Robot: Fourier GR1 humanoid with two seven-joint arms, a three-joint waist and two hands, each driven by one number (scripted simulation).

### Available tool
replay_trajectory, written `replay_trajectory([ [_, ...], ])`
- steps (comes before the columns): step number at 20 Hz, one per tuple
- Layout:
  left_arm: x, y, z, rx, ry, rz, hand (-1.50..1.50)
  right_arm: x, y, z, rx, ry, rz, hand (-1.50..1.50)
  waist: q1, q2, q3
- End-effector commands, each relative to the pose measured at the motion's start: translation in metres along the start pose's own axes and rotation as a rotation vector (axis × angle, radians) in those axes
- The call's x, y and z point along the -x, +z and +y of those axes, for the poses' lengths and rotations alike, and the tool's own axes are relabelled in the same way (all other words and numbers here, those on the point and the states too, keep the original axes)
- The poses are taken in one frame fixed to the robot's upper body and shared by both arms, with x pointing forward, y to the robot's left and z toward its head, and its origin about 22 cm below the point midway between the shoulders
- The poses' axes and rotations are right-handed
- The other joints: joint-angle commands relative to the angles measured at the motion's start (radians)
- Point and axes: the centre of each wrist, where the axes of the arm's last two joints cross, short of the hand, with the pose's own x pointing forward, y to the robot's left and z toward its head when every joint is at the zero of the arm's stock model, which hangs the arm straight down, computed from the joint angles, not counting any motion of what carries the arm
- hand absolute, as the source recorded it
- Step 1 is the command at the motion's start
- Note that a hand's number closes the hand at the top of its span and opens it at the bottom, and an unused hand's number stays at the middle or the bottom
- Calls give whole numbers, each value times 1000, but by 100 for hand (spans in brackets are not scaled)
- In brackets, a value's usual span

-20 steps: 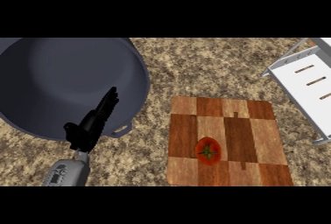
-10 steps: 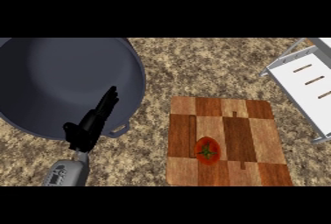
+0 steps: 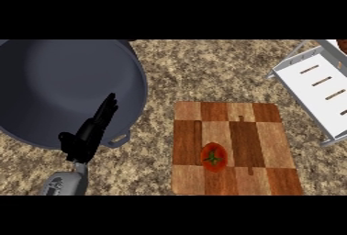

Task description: Pick the sweet potato from the cutting board and place it in the tiered basket

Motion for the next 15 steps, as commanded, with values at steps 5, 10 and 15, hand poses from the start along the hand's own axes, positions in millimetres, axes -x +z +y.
replay_trajectory([
  [5,10,12,11,-50,0,24,0,-5,-26,-72,237,-188,-104,-150,-48,-16,-1],
  [10,21,35,23,-85,-2,34,0,36,-50,-135,261,-224,-99,-150,-78,-22,1],
  [15,12,26,15,-117,-3,50,0,48,-44,-179,177,-152,-124,-150,-121,-31,0],
])
